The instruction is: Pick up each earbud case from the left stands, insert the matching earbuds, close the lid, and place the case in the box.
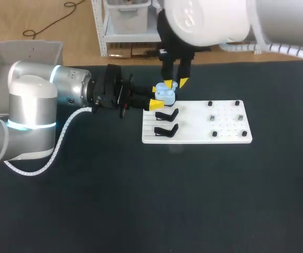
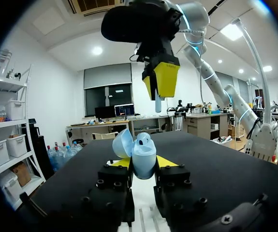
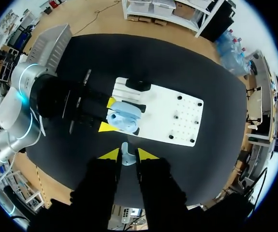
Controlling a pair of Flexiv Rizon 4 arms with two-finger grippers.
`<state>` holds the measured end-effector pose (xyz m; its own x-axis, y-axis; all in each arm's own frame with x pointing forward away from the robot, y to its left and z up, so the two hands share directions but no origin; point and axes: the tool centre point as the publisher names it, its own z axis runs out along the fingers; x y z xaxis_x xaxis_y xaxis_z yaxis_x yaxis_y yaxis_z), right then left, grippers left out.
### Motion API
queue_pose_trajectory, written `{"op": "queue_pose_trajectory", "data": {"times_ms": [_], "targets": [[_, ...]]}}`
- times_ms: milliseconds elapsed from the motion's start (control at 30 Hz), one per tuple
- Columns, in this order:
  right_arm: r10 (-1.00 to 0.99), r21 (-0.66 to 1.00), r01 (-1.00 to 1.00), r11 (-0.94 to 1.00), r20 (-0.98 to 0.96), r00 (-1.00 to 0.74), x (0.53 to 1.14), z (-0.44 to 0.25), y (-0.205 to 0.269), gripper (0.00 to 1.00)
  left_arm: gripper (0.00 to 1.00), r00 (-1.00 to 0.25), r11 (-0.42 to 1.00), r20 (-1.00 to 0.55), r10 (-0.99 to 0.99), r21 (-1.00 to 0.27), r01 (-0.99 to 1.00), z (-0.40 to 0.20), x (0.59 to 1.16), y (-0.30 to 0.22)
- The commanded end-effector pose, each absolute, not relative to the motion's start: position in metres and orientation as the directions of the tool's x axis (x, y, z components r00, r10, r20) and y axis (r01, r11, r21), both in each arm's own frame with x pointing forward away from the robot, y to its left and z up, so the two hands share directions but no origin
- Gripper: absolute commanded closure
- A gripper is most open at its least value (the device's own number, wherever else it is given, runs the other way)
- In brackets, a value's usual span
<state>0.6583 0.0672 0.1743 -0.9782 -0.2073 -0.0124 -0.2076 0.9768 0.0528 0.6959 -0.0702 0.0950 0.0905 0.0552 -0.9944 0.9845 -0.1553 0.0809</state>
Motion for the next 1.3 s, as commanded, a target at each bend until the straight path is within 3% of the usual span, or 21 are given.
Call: {"op": "queue_pose_trajectory", "data": {"times_ms": [33,1300], "targets": [[-0.223,0.023,-0.223,0.974,0.002,-0.975,0.662,0.171,0.079,1.0,1.0,0.093,-0.149,-0.994,0.055,0.084,0.985,0.095,0.694,-0.07],[-0.216,-0.029,-0.218,0.976,0.058,-0.975,0.677,0.152,0.092,1.0,1.0,0.093,-0.149,-0.994,0.055,0.084,0.985,0.095,0.694,-0.07]]}}
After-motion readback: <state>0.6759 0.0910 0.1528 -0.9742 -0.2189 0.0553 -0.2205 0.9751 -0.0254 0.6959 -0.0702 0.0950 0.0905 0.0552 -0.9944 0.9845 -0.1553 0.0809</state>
